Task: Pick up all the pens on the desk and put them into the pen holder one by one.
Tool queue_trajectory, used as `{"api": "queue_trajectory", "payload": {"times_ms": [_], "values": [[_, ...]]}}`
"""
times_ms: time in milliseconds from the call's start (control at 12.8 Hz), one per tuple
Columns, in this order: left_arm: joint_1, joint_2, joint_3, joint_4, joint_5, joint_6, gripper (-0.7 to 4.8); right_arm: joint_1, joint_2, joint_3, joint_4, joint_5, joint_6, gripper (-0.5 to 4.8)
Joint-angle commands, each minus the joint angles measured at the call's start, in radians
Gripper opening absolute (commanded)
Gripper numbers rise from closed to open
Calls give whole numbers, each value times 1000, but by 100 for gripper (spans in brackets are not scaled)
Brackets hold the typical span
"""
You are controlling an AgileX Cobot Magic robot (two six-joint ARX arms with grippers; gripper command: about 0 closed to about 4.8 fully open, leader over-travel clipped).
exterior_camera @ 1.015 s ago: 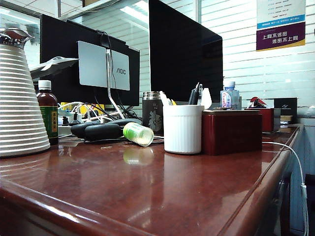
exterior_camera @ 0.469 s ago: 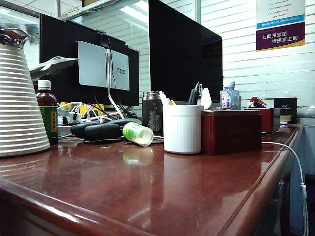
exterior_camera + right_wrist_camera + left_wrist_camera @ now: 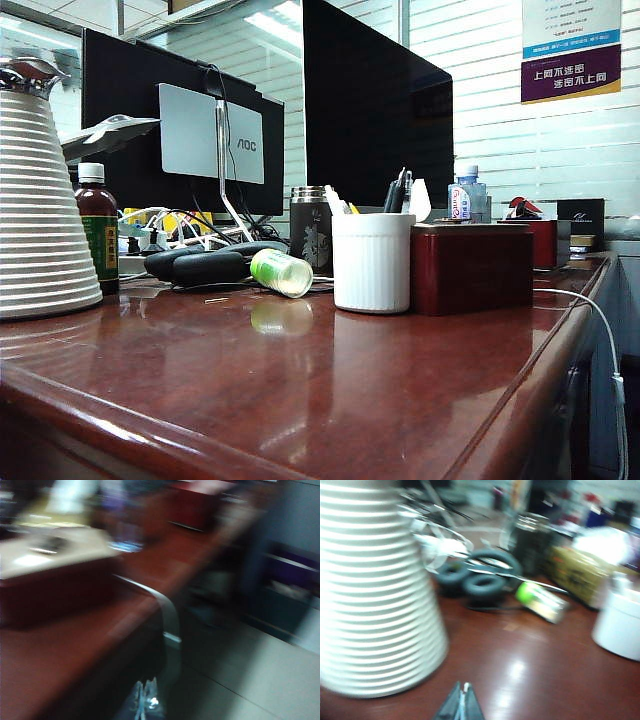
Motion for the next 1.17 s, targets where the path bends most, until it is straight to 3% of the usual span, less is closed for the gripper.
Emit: {"api": "queue_trajectory", "payload": {"times_ms": [78, 312, 469, 703, 859, 1171], "values": [[89, -86, -67, 10, -2, 5, -6, -6, -143, 4, -158, 24, -1, 3], [100, -87, -97, -40, 17, 66, -6, -22, -144, -14, -224, 21, -2, 3], [115, -87, -97, -37, 16, 159, -6, -22, -144, -63, -132, -20, -9, 3], [135, -87, -97, -41, -55, 158, 40, -18, -144, -193, 79, -29, -9, 3], [134, -87, -97, -43, -43, 158, 40, -18, -145, -269, 217, -29, -8, 3], [134, -87, -97, -43, -44, 158, 40, -19, -145, -267, 209, -29, -9, 3]]}}
